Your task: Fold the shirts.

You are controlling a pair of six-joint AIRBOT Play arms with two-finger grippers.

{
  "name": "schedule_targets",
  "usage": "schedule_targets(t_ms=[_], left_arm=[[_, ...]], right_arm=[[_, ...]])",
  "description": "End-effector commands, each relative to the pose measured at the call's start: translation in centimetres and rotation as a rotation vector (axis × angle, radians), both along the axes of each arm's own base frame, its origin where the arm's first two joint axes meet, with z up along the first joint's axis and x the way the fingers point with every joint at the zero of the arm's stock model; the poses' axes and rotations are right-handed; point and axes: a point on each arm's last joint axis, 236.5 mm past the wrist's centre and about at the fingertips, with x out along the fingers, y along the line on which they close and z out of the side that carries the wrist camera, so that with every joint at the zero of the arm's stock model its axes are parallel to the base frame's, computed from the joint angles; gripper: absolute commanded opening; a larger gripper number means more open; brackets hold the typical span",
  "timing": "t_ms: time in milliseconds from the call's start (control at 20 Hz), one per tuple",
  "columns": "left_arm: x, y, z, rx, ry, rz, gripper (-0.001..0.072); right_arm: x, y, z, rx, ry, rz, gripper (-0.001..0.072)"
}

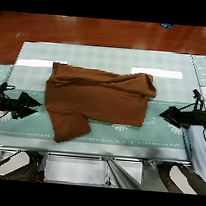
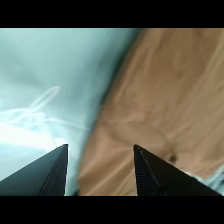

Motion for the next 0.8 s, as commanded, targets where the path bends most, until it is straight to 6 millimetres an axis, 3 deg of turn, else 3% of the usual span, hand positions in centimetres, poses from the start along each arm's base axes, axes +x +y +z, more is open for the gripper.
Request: schedule_targets(t_ms=[0,250,400,450,550,750], left_arm=[[0.6,-2.7,-1.2,-0.047,-0.006,-0.009,0.0507],[1.9,-4.8,-3.5,-0.012,0.033,-0.038,0.0507],[2.8,-5.9,-3.9,-0.004,0.016,-0.044,0.0499],[3.0,-6.2,-4.0,0.002,0.012,-0.054,0.0403],[3.2,-6.9,-3.9,0.015,-0.01,-0.099,0.0022],[4.1,-7.4,-2.6,0.011,-0.045,-0.146,0.0019]], right_arm=[[-1.1,1.6,-0.9,0.04,0.006,0.01,0.0408],[-0.3,1.8,-0.5,0.062,-0.019,-0.016,0.0408],[-0.2,1.7,-0.6,0.057,-0.019,-0.018,0.0408],[-0.2,1.6,-0.7,0.056,-0.019,-0.02,0.0408],[-0.1,1.8,-1.1,0.072,0.001,-0.031,0.0408],[1.1,4.0,-1.6,0.226,0.029,-0.08,0.0407]])
